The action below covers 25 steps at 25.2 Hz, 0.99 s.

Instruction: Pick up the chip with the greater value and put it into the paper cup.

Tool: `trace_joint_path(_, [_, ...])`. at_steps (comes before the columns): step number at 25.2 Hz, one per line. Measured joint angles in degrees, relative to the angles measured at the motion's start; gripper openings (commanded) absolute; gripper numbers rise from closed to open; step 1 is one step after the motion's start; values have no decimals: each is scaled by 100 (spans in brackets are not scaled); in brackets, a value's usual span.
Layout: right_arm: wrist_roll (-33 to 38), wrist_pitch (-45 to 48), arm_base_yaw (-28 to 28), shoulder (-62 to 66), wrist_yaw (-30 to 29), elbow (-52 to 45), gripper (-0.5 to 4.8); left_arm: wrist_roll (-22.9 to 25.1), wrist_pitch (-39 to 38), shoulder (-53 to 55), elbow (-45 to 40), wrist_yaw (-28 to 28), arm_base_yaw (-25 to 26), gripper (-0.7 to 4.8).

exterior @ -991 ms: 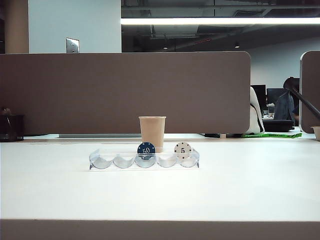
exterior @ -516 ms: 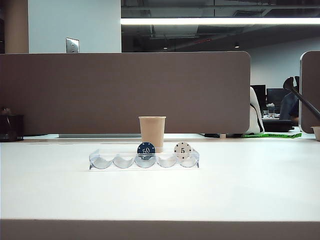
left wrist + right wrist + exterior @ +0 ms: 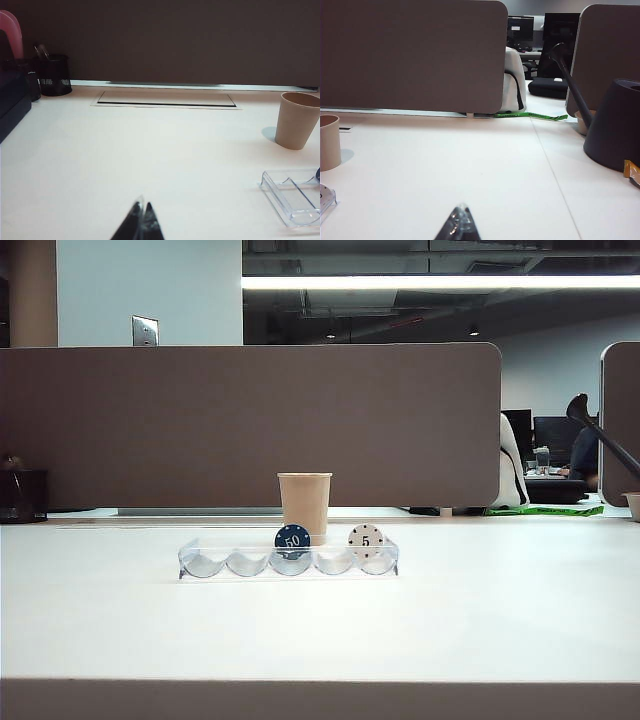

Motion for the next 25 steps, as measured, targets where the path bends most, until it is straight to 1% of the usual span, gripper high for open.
trace_joint_path(25, [0, -2, 0, 0, -39, 0, -5, 0, -136, -2, 0, 0, 0, -5])
